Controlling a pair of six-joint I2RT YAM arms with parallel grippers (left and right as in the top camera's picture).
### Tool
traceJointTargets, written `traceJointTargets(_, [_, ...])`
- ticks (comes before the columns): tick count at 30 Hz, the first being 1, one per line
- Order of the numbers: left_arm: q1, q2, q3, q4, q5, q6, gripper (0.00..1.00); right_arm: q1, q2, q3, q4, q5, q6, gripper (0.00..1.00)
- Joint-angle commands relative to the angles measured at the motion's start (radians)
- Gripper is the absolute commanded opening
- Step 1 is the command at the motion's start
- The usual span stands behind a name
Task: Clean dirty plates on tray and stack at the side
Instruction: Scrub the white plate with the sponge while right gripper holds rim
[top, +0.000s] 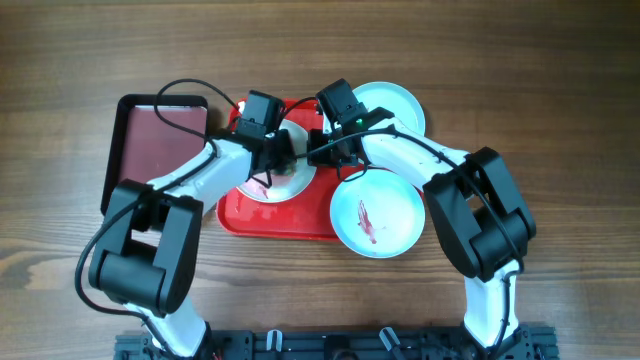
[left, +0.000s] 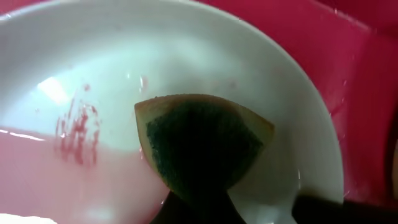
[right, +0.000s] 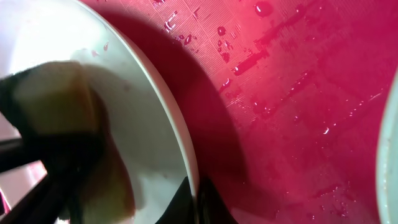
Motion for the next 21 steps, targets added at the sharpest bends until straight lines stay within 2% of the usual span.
traceJointTargets(1, [0.079,0.046,0.002,-0.034,-0.052,-0.107,0.04,0.011,0.033,0.015,-0.012,-0.047,-0.003,0.04])
traceJointTargets(5, [0.155,0.046,0.019,-0.167,-0.05,-0.196,0.04,0.011,0.033,0.015,-0.009,-0.047,-0.002,0.04])
traceJointTargets(10, [0.151,0.046,0.019,-0.321,-0.031,-0.188,0.04,0.011,0.033,0.015,-0.003,-0.047,-0.002,0.04])
traceJointTargets(12, [0.136,0.046,0.019,-0.358,0.017,-0.145,0.04,0.011,0.033,0.015,-0.003,-0.047,-0.002,0.04])
traceJointTargets(13, [0.118,0.046,0.019,-0.366,0.113,-0.069,0.04,0.011,0.033,0.015,-0.003,-0.047,-0.002,0.04])
traceJointTargets(17, [0.087,0.046,0.019,-0.352,0.315,0.1,0.04,0.011,0.033,0.015,-0.004,-0.047,-0.003,0.04])
traceJointTargets(21, [0.056,0.046,0.019,-0.299,0.369,0.182,0.04,0.011,0.033,0.015,-0.005,-0.05,-0.004,0.04])
